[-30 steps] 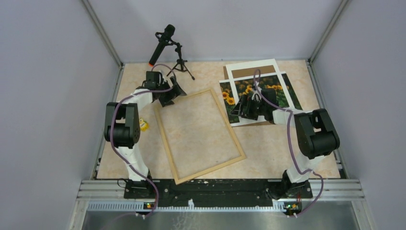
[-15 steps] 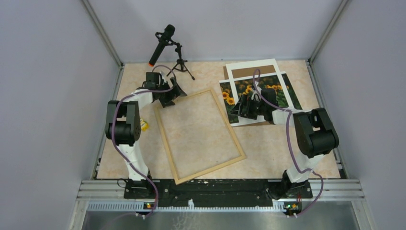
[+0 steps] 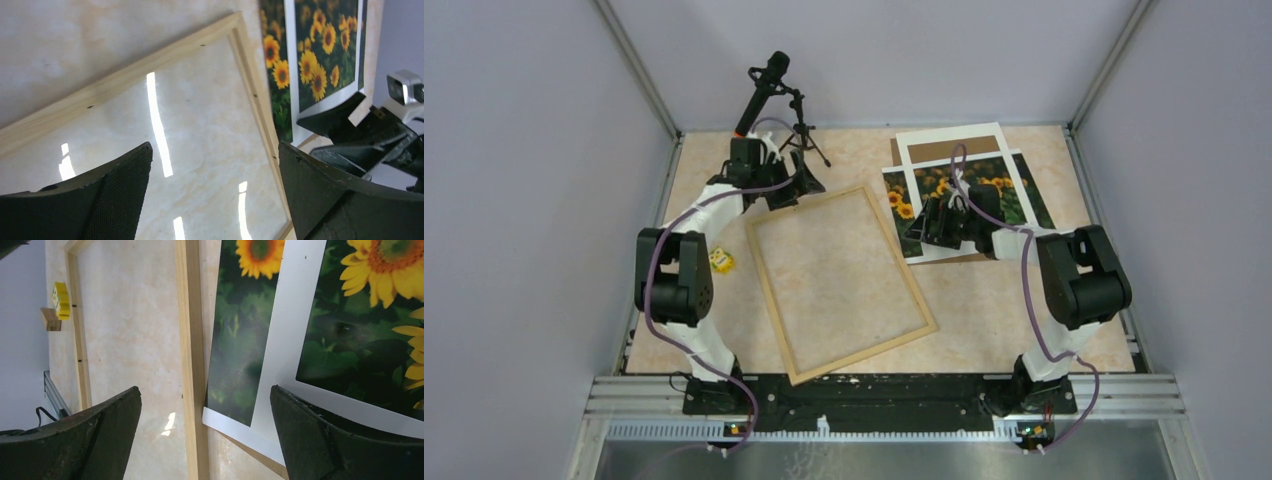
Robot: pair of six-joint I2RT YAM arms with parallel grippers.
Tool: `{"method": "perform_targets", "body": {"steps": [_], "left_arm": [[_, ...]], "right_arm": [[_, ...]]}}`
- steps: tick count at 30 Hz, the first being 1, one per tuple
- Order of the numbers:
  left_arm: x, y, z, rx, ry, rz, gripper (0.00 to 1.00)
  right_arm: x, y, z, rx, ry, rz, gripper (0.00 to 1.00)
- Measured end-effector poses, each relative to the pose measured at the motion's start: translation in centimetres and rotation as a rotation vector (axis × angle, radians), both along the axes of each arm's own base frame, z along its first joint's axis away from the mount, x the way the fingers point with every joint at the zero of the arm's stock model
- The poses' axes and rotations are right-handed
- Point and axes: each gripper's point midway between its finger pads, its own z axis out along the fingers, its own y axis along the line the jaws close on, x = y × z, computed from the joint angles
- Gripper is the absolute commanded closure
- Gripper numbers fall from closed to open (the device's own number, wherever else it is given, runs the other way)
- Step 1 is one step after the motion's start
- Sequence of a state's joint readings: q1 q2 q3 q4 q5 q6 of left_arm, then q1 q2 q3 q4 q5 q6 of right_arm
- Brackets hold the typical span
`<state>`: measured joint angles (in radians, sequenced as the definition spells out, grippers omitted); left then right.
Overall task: Put the photo into the frame
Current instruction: Move the photo frame item to the center of the board.
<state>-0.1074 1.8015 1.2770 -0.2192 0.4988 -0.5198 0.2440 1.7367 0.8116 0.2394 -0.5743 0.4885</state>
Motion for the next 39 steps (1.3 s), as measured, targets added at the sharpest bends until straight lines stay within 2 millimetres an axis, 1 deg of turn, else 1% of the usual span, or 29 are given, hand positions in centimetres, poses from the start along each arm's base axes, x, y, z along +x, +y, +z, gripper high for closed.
{"method": "perform_targets", "body": {"steps": [3,5,9,11,14,17,18,21,25,28,29,30,32,34,37,39], "left_arm": [[-1.0,-2.4,2.4,0.021,-0.067,-0.081,0.02],[-1.4,-3.9,3.5,0.03,-0.099,-0.13,0.02],[-2.8,-6.5,4.9,0.025,-0.132,-0.215,0.02],[-3.6,-7.2,5.6,0.001,-0.132,-0.243,0.02],[-4.7,-8.0,7.1,-0.08,-0.141,-0.277,0.02],[-6.1,-9.2,8.2,-0.201,-0.125,-0.319,0.02],[-6.5,-9.5,8.4,-0.236,-0.115,-0.331,0.02],[-7.8,-10.3,8.3,-0.318,-0.073,-0.362,0.02],[-8.4,-10.9,8.5,-0.335,-0.07,-0.385,0.02],[-8.9,-11.6,8.5,-0.32,-0.078,-0.409,0.02],[-9.2,-12.0,8.6,-0.317,-0.075,-0.423,0.02],[-9.5,-12.4,8.7,-0.318,-0.071,-0.437,0.02],[-10.2,-13.4,8.9,-0.326,-0.067,-0.473,0.02],[-11.1,-14.3,8.8,-0.335,-0.053,-0.507,0.02],[-12.3,-15.4,8.9,-0.346,-0.04,-0.548,0.02],[-13.0,-16.0,9.1,-0.354,-0.033,-0.572,0.02]], "right_arm": [[0.0,0.0,-0.1,-0.01,-0.006,0.002,0.01],[0.0,-0.1,-0.1,-0.016,-0.007,0.005,0.01],[-0.4,-0.2,0.0,-0.025,0.011,0.004,0.01],[-0.8,-0.4,-0.1,-0.039,0.028,0.002,0.01],[-1.9,-1.1,-0.1,-0.078,0.061,-0.014,0.01],[-4.2,-2.1,-0.2,-0.114,0.112,-0.037,0.01],[-5.2,-2.5,-0.2,-0.127,0.135,-0.049,0.01],[-6.8,-3.5,0.5,-0.165,0.175,-0.09,0.01],[-7.6,-5.1,1.9,-0.221,0.182,-0.168,0.01],[-7.2,-6.6,2.9,-0.254,0.197,-0.236,0.01],[-6.9,-7.1,3.2,-0.257,0.199,-0.256,0.01],[-6.3,-8.1,3.7,-0.255,0.204,-0.29,0.01],[-5.2,-10.1,4.2,-0.25,0.205,-0.36,0.01],[-4.3,-12.8,4.4,-0.245,0.209,-0.444,0.01],[-3.6,-16.8,4.3,-0.233,0.227,-0.557,0.01],[-3.3,-19.1,3.9,-0.22,0.243,-0.619,0.01]]}}
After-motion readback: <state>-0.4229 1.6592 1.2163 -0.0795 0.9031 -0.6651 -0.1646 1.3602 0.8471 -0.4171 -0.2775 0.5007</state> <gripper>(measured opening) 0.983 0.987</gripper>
